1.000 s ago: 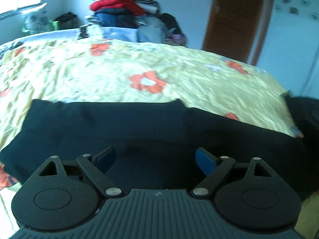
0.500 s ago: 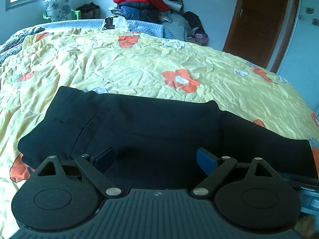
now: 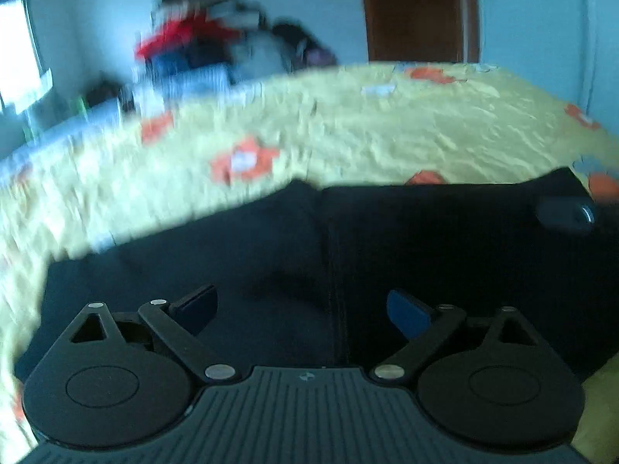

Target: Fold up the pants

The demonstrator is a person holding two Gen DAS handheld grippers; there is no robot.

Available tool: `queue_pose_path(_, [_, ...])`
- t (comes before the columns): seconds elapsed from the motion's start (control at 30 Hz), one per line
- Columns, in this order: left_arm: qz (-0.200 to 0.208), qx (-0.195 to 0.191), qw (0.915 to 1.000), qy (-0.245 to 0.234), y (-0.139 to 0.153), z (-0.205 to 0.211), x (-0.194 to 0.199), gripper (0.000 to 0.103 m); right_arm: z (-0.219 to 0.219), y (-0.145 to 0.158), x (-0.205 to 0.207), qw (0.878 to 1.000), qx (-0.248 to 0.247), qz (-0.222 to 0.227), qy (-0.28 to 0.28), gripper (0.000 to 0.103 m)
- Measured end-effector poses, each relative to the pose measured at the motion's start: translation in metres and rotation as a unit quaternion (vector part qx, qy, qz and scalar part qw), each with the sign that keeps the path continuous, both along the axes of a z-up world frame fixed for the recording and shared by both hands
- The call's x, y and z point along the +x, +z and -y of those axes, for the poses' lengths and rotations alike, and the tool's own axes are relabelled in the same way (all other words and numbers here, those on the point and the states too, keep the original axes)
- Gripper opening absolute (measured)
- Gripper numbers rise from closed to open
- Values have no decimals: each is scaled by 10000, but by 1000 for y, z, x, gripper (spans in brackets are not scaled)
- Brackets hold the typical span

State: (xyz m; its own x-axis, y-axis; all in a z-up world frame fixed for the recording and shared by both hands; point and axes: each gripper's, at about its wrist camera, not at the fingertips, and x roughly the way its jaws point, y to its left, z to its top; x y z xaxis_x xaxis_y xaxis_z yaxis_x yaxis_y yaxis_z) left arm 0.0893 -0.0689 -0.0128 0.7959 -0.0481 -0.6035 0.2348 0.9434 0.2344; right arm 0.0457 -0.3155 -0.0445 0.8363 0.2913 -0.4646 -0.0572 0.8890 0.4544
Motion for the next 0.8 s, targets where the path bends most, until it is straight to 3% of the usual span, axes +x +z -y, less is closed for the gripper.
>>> queue_pose_path(0.07, [110, 232, 9991, -350, -2, 11, -6, 103, 2, -3, 17, 9999, 131, -94, -30, 63])
queue_pose_path(0.13, [35, 380, 9985, -401, -8, 17, -9, 99, 3, -12, 32, 9994, 277, -184, -133, 63])
queue_pose_path(0.2, [123, 178, 9990, -398, -6, 12, -13, 100, 4, -8, 25, 9985, 406, -158, -338, 63])
queue_pose_path(0.27, [151, -246, 9986, -448, 0, 5, -15, 102, -6, -1, 16, 9988, 128, -2, -469, 68])
queue_pose_path(0.37, [-218, -661, 9964, -493, -4, 1, -5, 101, -18, 4, 4, 9974, -477, 79, -525, 78])
queue_pose_path(0.43, [-484, -689, 9955, -424, -15, 0, -2, 102, -25, 1, 2, 9944, -910, -19, -528, 80])
queue_pose_path(0.5, [-305, -846, 9952, -374, -18, -5, -10, 103, -33, -5, 2, 9904, -1277, -117, -507, 82])
queue_pose_path(0.63, [-98, -666, 9972, -334, -18, -5, -20, 103, -51, -13, 3, 9827, -1817, -73, -342, 102])
queue_pose_path(0.7, [2, -574, 9978, -322, -20, -6, -24, 103, -60, -14, 7, 9768, -2112, -162, -305, 103])
queue_pose_path(0.8, [34, -736, 9969, -270, -24, -12, -22, 103, -65, -16, 10, 9718, -2328, -224, -295, 103])
